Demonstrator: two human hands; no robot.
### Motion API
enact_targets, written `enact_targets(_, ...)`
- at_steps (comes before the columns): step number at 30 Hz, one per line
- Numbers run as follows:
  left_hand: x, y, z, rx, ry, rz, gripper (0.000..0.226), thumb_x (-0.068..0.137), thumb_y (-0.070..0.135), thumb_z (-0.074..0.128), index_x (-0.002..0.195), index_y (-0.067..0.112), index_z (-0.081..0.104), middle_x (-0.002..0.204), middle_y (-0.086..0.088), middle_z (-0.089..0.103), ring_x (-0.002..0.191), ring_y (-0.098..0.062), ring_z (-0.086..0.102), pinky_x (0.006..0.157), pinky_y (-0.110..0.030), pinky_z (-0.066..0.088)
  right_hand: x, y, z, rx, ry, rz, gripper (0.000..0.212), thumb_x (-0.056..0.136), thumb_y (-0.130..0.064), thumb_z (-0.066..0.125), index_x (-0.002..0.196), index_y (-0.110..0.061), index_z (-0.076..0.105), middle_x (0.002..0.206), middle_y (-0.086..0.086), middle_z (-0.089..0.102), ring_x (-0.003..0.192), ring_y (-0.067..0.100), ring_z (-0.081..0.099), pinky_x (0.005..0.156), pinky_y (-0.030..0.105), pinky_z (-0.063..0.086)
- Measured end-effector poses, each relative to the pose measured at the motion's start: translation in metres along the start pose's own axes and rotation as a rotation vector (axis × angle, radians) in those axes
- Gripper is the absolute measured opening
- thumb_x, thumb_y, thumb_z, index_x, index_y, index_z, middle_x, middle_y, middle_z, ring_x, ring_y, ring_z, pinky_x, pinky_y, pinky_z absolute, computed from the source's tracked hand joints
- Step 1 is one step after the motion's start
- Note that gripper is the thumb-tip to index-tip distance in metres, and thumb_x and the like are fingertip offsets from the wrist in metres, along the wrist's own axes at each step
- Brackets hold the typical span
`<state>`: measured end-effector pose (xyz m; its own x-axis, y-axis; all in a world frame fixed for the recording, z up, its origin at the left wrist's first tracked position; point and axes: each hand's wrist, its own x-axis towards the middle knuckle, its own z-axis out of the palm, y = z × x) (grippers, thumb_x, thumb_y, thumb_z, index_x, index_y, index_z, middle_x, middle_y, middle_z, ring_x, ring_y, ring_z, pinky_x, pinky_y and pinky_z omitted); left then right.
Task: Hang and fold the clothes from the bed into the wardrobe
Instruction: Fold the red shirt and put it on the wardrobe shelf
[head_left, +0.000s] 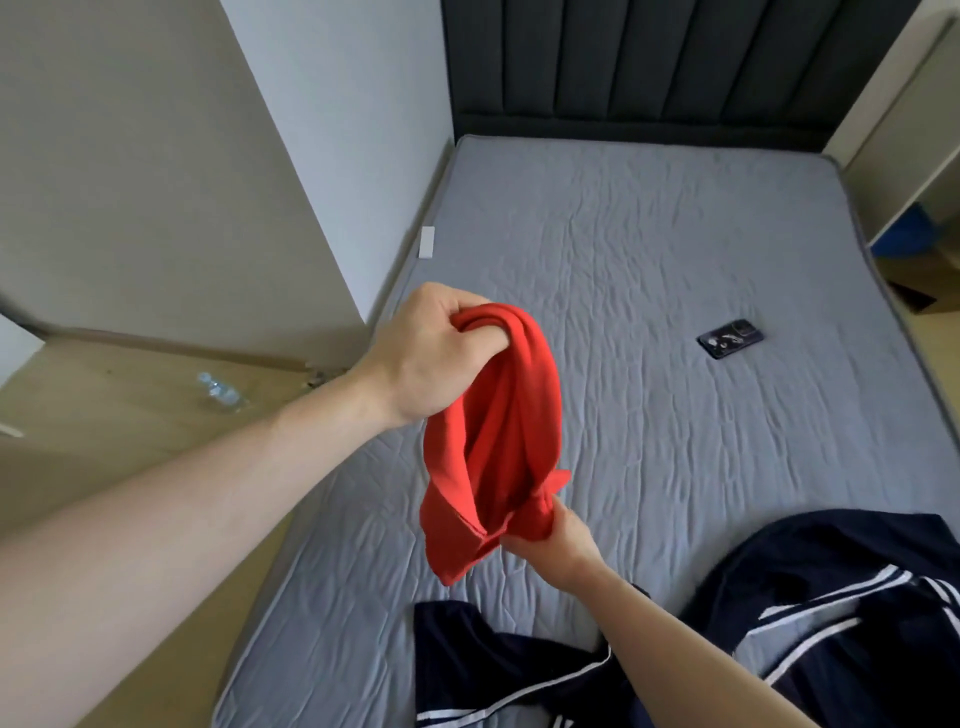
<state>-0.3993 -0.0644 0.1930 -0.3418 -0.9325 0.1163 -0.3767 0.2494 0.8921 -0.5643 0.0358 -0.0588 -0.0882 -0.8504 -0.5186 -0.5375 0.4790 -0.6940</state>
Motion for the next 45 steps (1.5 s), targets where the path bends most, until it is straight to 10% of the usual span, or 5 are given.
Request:
enact_targets(9, 0.001, -0.076, -0.067, 0.601, 0.286, -0.160, 0.047, 0.092, 0.032, 0.071, 0.059, 0.003, 0.056, 0.059, -0.021, 0.050, 0.056, -0.019, 0.048, 0.055, -0.034, 0.034, 0.016, 0.010, -0.111, 0.619, 0.582, 0.185, 0.015, 0.081, -0.007, 0.072, 0.067, -0.013, 0.069, 0.063, 0.004, 0.065, 0.071, 0.020, 0.060, 0.066, 0.035, 0.048)
enact_targets(17, 0.010, -0.126, -0.078, 0.760, 0.183, -0.312, 0.050, 0.074, 0.054, 0.068, 0.052, 0.013, 0.051, 0.059, -0.016, 0.062, 0.066, -0.039, 0.064, 0.068, -0.046, 0.055, 0.041, -0.065, -0.229, 0.359, 0.636, -0.074, 0.025, 0.091, 0.000, 0.048, 0.087, -0.019, 0.064, 0.080, 0.006, 0.069, 0.058, 0.017, 0.070, 0.052, 0.031, 0.057)
enact_targets(32, 0.109, -0.051, -0.110, 0.777, 0.647, 0.044, 0.030, 0.081, 0.025, 0.074, 0.071, 0.009, 0.050, 0.062, -0.006, 0.055, 0.062, -0.034, 0.052, 0.057, -0.041, 0.044, 0.023, -0.123, -0.313, 0.072, 0.970, -0.730, 0.047, 0.070, 0.010, 0.055, 0.097, -0.025, 0.072, 0.094, -0.009, 0.067, 0.088, -0.005, 0.061, 0.077, 0.009, 0.045)
enact_targets(40, -0.002, -0.159, -0.041, 0.669, 0.112, 0.237, 0.012, 0.063, 0.002, 0.072, 0.062, 0.008, 0.062, 0.069, -0.003, 0.062, 0.064, -0.030, 0.058, 0.064, -0.041, 0.039, 0.032, 0.054, -0.221, -0.343, 0.566, -0.481, 0.056, 0.065, 0.020, 0.062, 0.097, -0.024, 0.075, 0.088, -0.015, 0.067, 0.085, 0.027, 0.061, 0.074, 0.042, 0.049)
enact_targets(45, -0.091, -0.253, 0.020, 0.838, -0.275, -0.107, 0.021, 0.074, 0.015, 0.083, 0.072, 0.022, 0.063, 0.085, 0.008, 0.061, 0.086, -0.020, 0.059, 0.075, -0.036, 0.050, 0.035, 0.156, -0.142, -0.457, 0.259, -0.145, 0.048, 0.072, 0.007, 0.063, 0.091, -0.033, 0.080, 0.084, -0.026, 0.064, 0.100, 0.024, 0.060, 0.084, 0.041, 0.052)
